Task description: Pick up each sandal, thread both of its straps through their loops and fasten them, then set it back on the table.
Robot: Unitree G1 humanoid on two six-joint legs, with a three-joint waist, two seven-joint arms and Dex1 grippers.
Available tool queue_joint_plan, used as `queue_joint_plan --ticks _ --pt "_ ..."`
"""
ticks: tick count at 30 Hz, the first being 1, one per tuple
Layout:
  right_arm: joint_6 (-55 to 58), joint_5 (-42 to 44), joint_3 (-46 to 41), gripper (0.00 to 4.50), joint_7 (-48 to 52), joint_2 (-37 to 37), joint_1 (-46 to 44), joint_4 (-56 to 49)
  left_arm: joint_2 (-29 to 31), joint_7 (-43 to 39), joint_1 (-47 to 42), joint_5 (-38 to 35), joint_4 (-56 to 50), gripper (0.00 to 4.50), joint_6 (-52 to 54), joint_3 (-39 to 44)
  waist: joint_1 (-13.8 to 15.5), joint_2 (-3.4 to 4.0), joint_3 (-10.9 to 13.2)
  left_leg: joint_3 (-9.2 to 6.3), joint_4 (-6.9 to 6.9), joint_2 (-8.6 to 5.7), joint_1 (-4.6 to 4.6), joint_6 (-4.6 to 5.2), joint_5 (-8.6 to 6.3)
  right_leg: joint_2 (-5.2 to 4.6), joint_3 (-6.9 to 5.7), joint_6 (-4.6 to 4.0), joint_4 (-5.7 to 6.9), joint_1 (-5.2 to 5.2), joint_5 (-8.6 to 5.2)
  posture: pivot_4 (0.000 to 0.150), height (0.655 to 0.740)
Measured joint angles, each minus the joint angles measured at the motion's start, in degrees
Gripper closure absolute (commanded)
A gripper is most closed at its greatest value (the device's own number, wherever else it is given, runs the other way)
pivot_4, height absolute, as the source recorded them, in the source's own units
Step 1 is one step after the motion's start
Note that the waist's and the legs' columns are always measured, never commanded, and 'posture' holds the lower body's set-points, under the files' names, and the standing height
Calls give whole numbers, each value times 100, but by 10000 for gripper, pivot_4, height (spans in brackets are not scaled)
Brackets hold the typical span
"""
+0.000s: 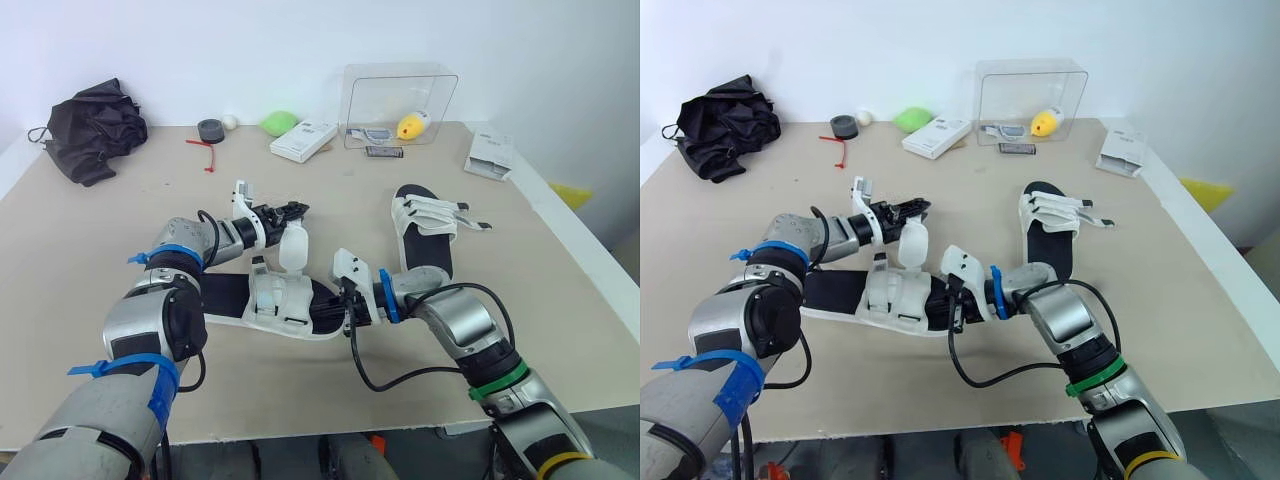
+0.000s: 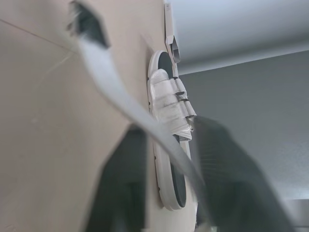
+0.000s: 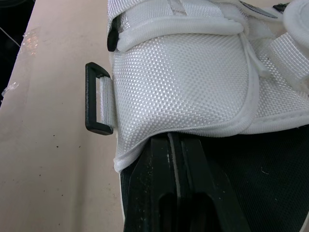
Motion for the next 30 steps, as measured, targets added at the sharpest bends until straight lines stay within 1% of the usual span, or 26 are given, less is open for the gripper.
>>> queue_joint_plan --ticks 6,10,12,13,14,15,16,17,18,20,22,24,27,30 --pt "-1 0 -1 45000 1 8 -10 7 16 -465 -19 93 -31 44424 37 -55 -4 0 0 0 0 0 0 0 0 1 0 0 0 0 0 1500 7400" --pt "-1 1 -10 45000 2 9 -11 8 20 -1287 -1 170 -613 44424 169 -483 -6 -1 6 -1 0 0 -1 -5 2 1 0 0 0 -1 0 1500 7400" --pt "-1 3 -7 45000 0 32 -9 8 22 -1850 385 134 -1689 44424 403 -910 -23 5 9 2 -1 1 0 -7 2 0 4 0 1 0 0 1500 7400" --pt "-1 4 -7 45000 -1 32 -9 8 22 -1857 391 133 -1704 44424 406 -914 -32 6 10 3 -1 2 0 -9 2 1 4 0 1 -1 0 1500 7400" --pt "-3 14 -17 45000 -1 33 -2 7 20 -2024 547 93 -2017 44424 482 -995 -33 7 12 1 -1 3 -1 -15 3 1 4 0 1 -1 0 1500 7400" --pt "-3 41 -4 45000 2 40 11 7 124 -2457 1267 -66 -3507 44424 498 -1365 -43 11 12 -2 -3 7 -3 -25 2 2 4 1 1 -1 -1 1500 7400" --pt "-3 57 -12 45000 3 39 12 2 152 -2630 1548 -123 -3984 44424 411 -1460 -53 12 13 7 -5 13 1 -45 -3 5 17 2 1 -1 -3 1500 7400" --pt "-3 67 -4 45000 10 41 20 -1 280 -2903 2150 -94 -4958 44424 15 -1699 -58 15 12 9 -6 18 2 -79 -3 8 21 4 1 -3 -5 1500 7400" --pt "-5 80 -12 45000 19 35 29 -13 371 -3149 2623 -57 -5668 44424 -352 -1878 -64 16 11 13 -5 21 6 -88 -6 7 24 6 0 2 -9 1500 7400" --pt "-5 88 -16 45000 43 -25 29 -19 560 -3543 3360 133 -6605 44424 -1100 -2220 -24 14 10 13 -3 19 10 -101 -10 3 24 8 -1 8 -15 1500 7400" --pt "-5 86 -24 45000 37 -50 20 -1 653 -3709 3682 288 -6982 44424 -1580 -2408 1 9 11 14 7 17 10 -99 -9 3 24 9 -2 10 -13 1500 7400" --pt "-18 86 -4 45000 39 -43 -10 31 762 -4006 4112 715 -7394 44424 -2770 -2689 -2 10 11 29 7 13 14 -95 -7 2 42 11 -2 8 -11 1500 7400" --pt "-62 86 46 45000 82 -43 -53 62 858 -4397 4418 1136 -7449 44424 -4055 -2928 -1 7 12 37 6 14 12 -91 -9 4 50 10 -3 4 -13 1500 7400" --pt "-103 87 86 45000 176 -29 -123 153 885 -4660 4463 1523 -7332 44424 -5415 -3050 6 8 12 40 6 15 10 -67 -24 5 51 13 -7 3 -19 1500 7400"
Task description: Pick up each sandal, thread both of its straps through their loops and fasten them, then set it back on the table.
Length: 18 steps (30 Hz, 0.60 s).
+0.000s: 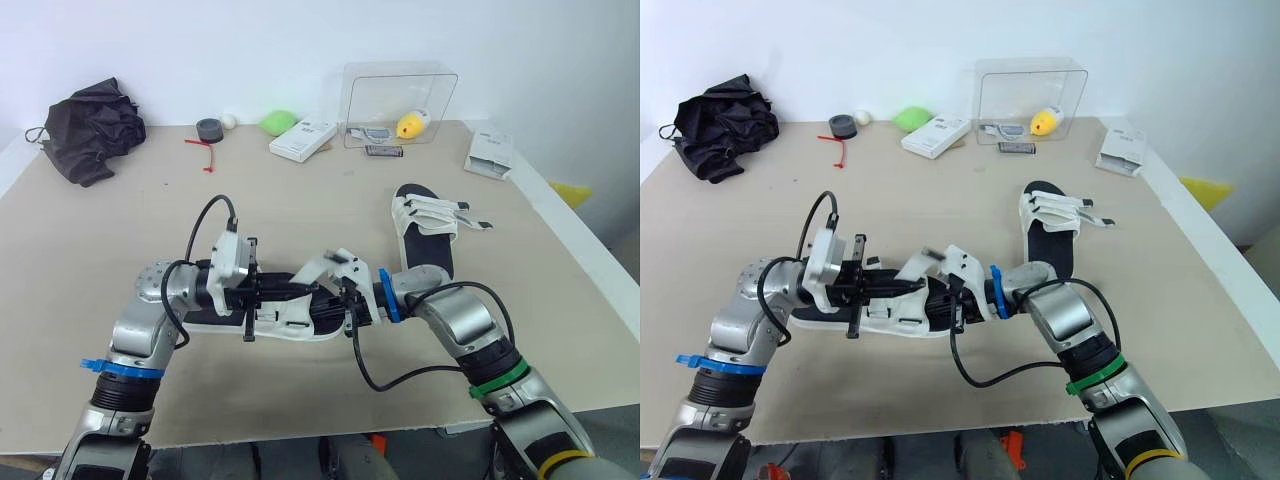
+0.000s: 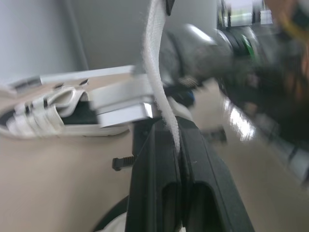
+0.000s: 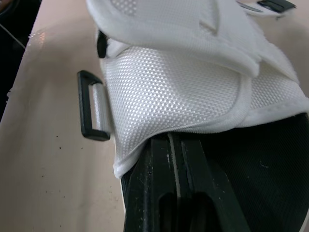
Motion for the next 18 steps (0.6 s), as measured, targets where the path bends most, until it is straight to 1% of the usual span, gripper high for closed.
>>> queue_joint_plan --ticks 1,2,4,5,6,9,11,12,14,16,17,18 --pt "-18 0 2 45000 19 5 -3 12 1 -61 0 30 62 44424 -255 -22 0 0 0 1 0 0 0 4 -2 1 1 1 0 0 -1 1500 7400" --pt "-26 0 9 45000 61 7 -24 39 4 -120 0 95 145 40502 -596 -47 -2 0 0 4 0 1 -1 14 -8 2 3 3 0 -1 -4 1500 7400" --pt "-27 0 13 45000 78 9 -40 62 20 -230 -1 98 171 38153 -902 -62 -3 0 0 3 1 2 -2 17 -10 3 3 4 -1 -1 -5 1500 7400" --pt "-29 0 16 45000 81 16 -47 78 53 -328 -4 98 218 34025 -1122 -75 -3 0 0 5 1 3 0 17 -10 3 3 3 -1 0 -5 1500 7400" --pt "-38 -6 16 45000 79 21 -60 111 191 -609 -3 103 424 29841 -1719 -100 -4 1 -1 5 1 3 1 17 -10 4 3 3 0 1 -5 1500 7400" --pt "-63 -8 16 45000 80 20 -63 137 244 -766 -2 134 648 18530 -2298 -99 -2 1 -2 6 8 4 2 18 -10 2 2 3 0 4 -3 1500 7400" --pt "-84 -8 17 45000 82 21 -63 147 273 -878 -9 185 910 11968 -2819 -102 -2 1 -2 11 9 4 3 18 -10 2 5 4 0 4 -3 1500 7400" --pt "-94 -8 22 45000 88 21 -68 154 375 -1036 -11 207 1231 11968 -3317 -104 -3 1 -2 10 9 5 3 18 -10 3 4 3 0 3 -3 1500 7400" --pt "-109 -7 34 45000 94 23 -77 161 619 -1171 -10 185 1430 11968 -3515 -139 -3 1 -2 10 9 10 3 19 -10 7 4 3 1 2 -3 1500 7400" --pt "-118 -7 49 45000 97 29 -90 171 1013 -1236 38 131 1476 11968 -3407 -285 -9 1 -2 10 8 15 3 20 -11 11 4 1 1 0 -4 1500 7400" --pt "-129 -7 72 45000 99 38 -109 185 1425 -1238 156 -11 1428 11968 -3039 -470 -17 1 -2 11 8 19 3 23 -12 13 4 0 2 0 -5 1500 7400" --pt "-132 -7 70 45000 107 37 -111 195 1577 -1234 227 -105 1400 11968 -2865 -508 -19 3 -1 11 8 19 3 26 -14 12 4 -2 2 1 -6 1500 7400"
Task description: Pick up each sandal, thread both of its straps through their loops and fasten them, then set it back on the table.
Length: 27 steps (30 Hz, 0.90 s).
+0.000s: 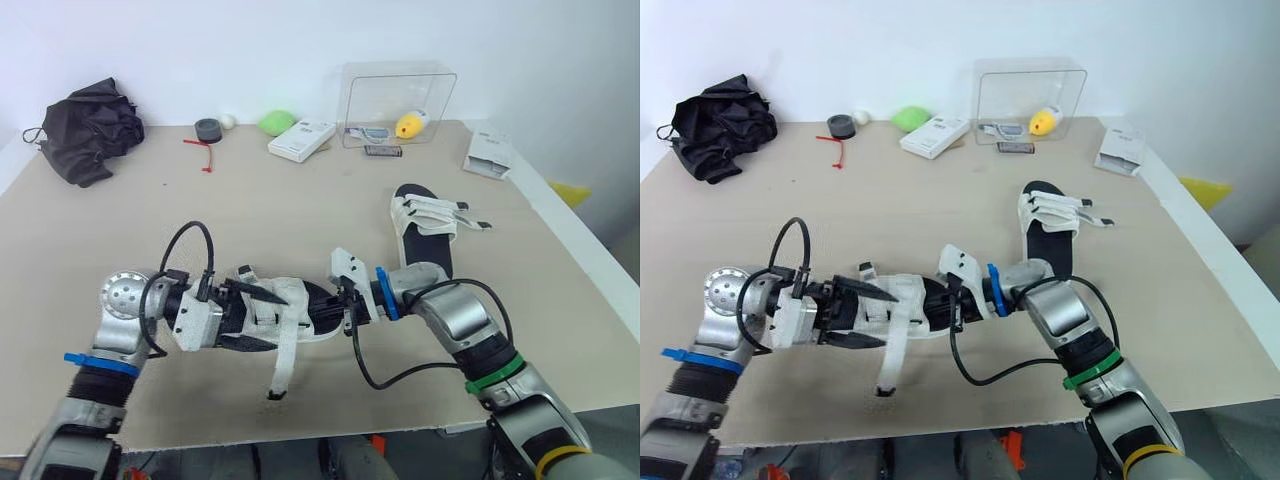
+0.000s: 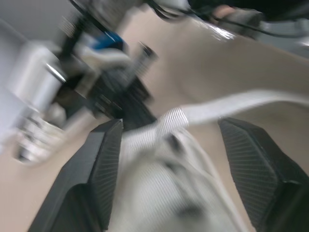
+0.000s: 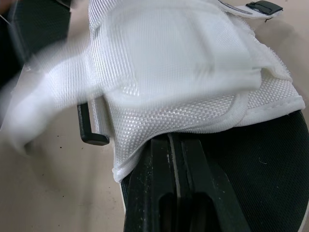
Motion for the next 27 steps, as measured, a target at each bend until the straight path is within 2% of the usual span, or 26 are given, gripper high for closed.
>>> queue_joint_plan --ticks 4,7,9,10,13,15,18,21,27 --pt "-12 -1 28 45000 8 10 -25 27 1057 5 250 -460 -451 11968 987 -295 -6 -3 0 0 -2 9 4 2 -1 2 -5 -11 2 -2 -6 1500 7400" --pt "-27 -1 27 45000 26 -2 -40 54 1189 55 299 -731 -566 11968 1894 -302 3 9 2 3 -3 6 7 3 -1 0 -4 -13 4 -1 -8 1500 7400" --pt "-70 -1 52 45000 42 15 -62 68 1481 649 273 -1929 -1371 11968 4315 -293 -1 -24 14 2 0 16 4 2 -2 8 -8 -14 7 -4 -8 1500 7400" --pt "-71 -1 53 45000 43 15 -62 68 1494 659 271 -1967 -1398 11968 4365 -293 -2 -23 14 2 -2 17 4 3 -2 8 -7 -14 7 -5 -8 1500 7400" --pt "-78 0 77 45000 90 46 -79 71 2195 1063 426 -3278 -2255 11968 6697 -228 -26 -23 20 3 -5 21 7 14 -12 16 -7 -25 8 -6 -16 1500 7400" --pt "-78 0 78 45000 107 45 -80 72 2332 1279 610 -3675 -2558 11968 7468 -177 -25 -13 22 3 -7 21 11 20 -16 15 -8 -29 8 -4 -21 1500 7400" --pt "-78 -2 81 45000 95 64 -87 81 2297 1559 1022 -3682 -2890 11968 7916 -186 -24 -11 24 -3 -7 24 12 20 -16 21 -11 -35 9 -6 -23 1500 7400" --pt "-77 -22 83 45000 88 62 -89 87 2216 1604 1437 -2928 -2914 11968 7555 -307 -10 -9 25 -3 -8 23 18 19 -16 20 -11 -70 10 -4 -41 1500 7400" --pt "32 -44 100 45000 17 71 -142 115 1459 2047 1411 -2564 -2861 11968 7453 -299 -1 -15 21 13 -3 23 28 16 -13 12 -2 -69 11 2 -38 1500 7400"
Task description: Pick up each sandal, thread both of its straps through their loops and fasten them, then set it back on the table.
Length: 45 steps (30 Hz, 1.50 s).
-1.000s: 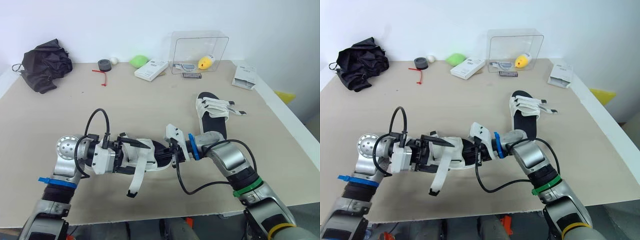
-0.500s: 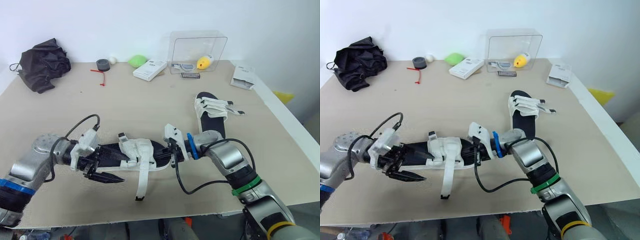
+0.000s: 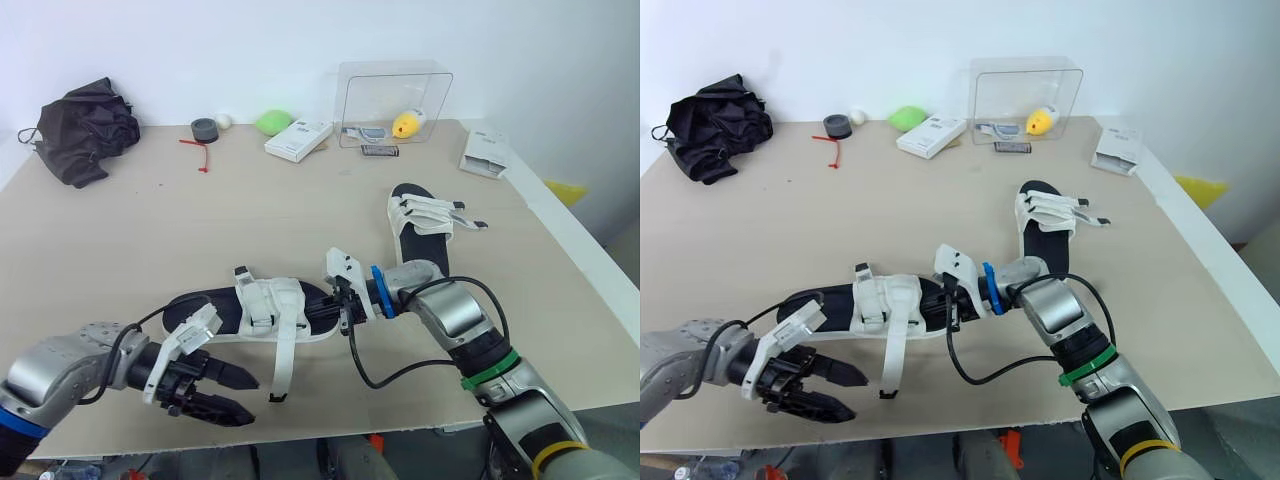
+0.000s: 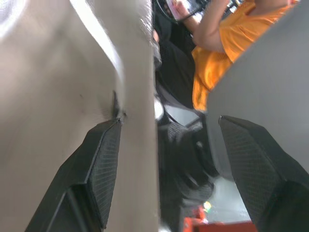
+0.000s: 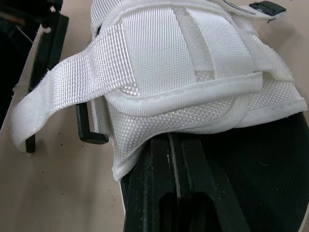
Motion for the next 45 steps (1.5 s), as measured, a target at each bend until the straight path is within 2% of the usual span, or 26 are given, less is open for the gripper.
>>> queue_joint_plan --ticks 18,20,22,26,33,37,38,39,40,41,43,45 --pt "199 8 -23 45000 -146 -26 98 -252 -1034 941 -28 614 -70 11968 117 -50 1 5 -13 2 -2 -5 -1 -2 -1 -1 5 35 0 1 21 1500 7400" --pt "200 13 -29 45000 -151 -26 104 -255 -1123 1074 -29 617 -108 17335 221 -66 2 5 -14 2 -2 -5 -1 -2 -1 -1 6 37 0 1 22 1500 7400" --pt "201 18 -30 45000 -158 -24 107 -257 -1230 1176 -29 609 -118 25115 308 -70 1 5 -14 2 -2 -6 -1 -2 -1 0 6 38 0 1 23 1500 7400" --pt "202 21 -33 45000 -161 -24 114 -262 -1229 1195 -33 557 -135 43954 508 -67 1 5 -14 0 -2 -6 -1 -2 -1 0 5 38 0 1 23 1500 7400" --pt "213 24 -60 45000 -192 -24 149 -294 -1208 1158 -39 418 -187 44823 722 -26 4 7 -16 1 0 -10 0 -1 -1 -2 9 42 0 2 25 1500 7400" --pt "212 28 -60 45000 -192 -24 157 -313 -919 944 -145 -223 -248 44823 1341 220 3 6 -15 -5 -3 -7 -3 -2 -1 2 3 39 0 0 23 1500 7400" --pt "213 28 -60 45000 -192 -24 157 -313 -839 881 -232 -529 -252 44823 1602 348 3 6 -15 -7 -2 -7 -4 -2 -1 2 1 39 0 0 23 1500 7400" --pt "212 28 -65 45000 -192 -25 156 -313 -654 798 -490 -1148 -229 44823 2147 537 4 -1 -11 -11 -1 -7 -6 -2 -1 3 -4 38 0 -1 23 1500 7400" --pt "212 28 -64 45000 -192 -24 155 -312 -622 783 -546 -1256 -229 44823 2229 603 4 -1 -11 -11 -1 -7 -6 -2 -1 3 -4 38 0 -1 23 1500 7400" --pt "211 28 -71 45000 -186 -30 155 -311 -450 761 -1021 -1987 112 44823 2949 749 6 -3 -9 -14 0 -12 -6 -1 -1 3 -6 40 0 0 23 1500 7400" --pt "209 30 -60 45000 -189 -21 151 -312 -382 762 -1197 -2215 254 44823 3186 874 -3 -4 -9 -12 0 -10 -6 -2 -1 5 -4 40 0 -2 23 1500 7400" --pt "206 46 -64 45000 -157 -20 154 -311 -402 903 -1682 -2854 892 44823 3786 1072 -11 -3 -9 -10 -3 -12 -7 -1 -4 4 -3 42 -1 -1 19 1500 7400"
